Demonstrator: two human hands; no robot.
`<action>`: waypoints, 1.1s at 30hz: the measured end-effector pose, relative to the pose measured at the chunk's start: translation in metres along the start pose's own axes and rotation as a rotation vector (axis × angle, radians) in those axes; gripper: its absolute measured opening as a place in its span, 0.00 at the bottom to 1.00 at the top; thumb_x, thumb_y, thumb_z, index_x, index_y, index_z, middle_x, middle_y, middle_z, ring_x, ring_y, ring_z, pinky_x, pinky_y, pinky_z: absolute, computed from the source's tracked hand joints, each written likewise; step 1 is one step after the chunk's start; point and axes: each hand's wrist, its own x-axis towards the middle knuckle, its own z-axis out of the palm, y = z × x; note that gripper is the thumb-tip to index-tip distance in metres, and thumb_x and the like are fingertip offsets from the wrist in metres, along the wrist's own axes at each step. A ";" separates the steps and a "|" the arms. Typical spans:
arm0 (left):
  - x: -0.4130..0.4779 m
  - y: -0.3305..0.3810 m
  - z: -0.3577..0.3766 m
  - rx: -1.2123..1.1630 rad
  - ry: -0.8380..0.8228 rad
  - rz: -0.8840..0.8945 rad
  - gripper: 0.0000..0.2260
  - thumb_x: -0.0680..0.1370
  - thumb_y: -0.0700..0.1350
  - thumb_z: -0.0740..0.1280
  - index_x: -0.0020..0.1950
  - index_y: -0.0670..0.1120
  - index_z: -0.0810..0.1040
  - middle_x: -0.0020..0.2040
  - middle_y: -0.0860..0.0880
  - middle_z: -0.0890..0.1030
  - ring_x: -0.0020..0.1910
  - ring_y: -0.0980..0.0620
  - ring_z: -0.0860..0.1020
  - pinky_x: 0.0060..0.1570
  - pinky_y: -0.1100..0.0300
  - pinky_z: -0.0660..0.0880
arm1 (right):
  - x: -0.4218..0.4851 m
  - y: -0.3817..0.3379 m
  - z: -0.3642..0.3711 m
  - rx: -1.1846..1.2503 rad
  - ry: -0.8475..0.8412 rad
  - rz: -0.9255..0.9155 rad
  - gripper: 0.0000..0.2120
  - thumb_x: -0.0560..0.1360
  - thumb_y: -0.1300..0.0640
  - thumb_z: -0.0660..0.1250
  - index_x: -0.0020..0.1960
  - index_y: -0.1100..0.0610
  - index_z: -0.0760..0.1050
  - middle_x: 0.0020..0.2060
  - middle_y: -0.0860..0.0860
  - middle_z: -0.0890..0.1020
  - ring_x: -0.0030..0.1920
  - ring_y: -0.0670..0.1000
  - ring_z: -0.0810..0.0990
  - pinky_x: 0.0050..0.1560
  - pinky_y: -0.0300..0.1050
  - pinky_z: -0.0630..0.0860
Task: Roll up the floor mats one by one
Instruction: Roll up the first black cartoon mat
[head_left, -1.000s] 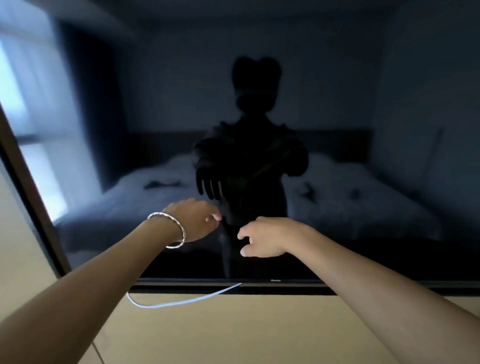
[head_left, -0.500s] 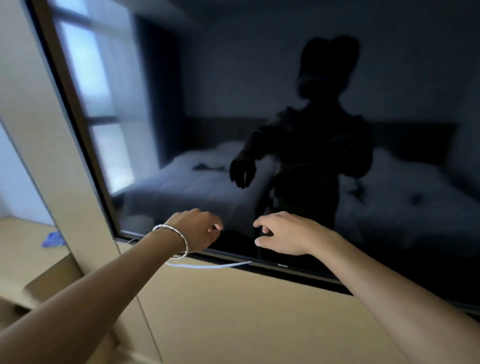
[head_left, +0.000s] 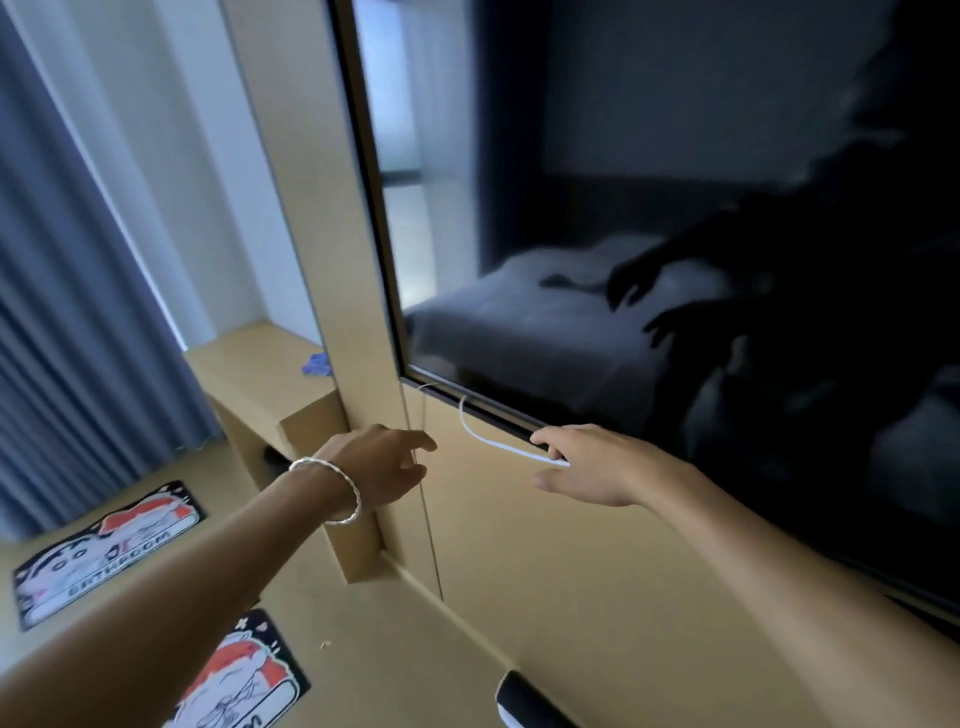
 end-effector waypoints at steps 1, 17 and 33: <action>-0.005 -0.011 -0.001 -0.010 0.011 -0.028 0.16 0.79 0.52 0.59 0.67 0.60 0.70 0.54 0.59 0.81 0.57 0.51 0.77 0.53 0.58 0.72 | 0.004 -0.009 0.001 -0.007 -0.015 -0.021 0.27 0.76 0.43 0.62 0.73 0.46 0.62 0.69 0.46 0.69 0.66 0.50 0.71 0.62 0.46 0.69; -0.174 -0.267 0.027 -0.189 0.139 -0.365 0.14 0.78 0.51 0.60 0.64 0.57 0.74 0.52 0.53 0.82 0.50 0.53 0.79 0.52 0.57 0.75 | 0.090 -0.309 0.064 -0.227 -0.175 -0.334 0.29 0.77 0.43 0.62 0.75 0.49 0.60 0.68 0.49 0.71 0.66 0.51 0.70 0.63 0.49 0.69; -0.349 -0.488 0.086 -0.407 0.114 -0.688 0.15 0.79 0.47 0.61 0.65 0.54 0.74 0.60 0.49 0.79 0.55 0.48 0.78 0.56 0.55 0.75 | 0.142 -0.603 0.185 -0.475 -0.374 -0.620 0.29 0.78 0.45 0.62 0.75 0.52 0.58 0.69 0.52 0.69 0.68 0.52 0.69 0.65 0.46 0.67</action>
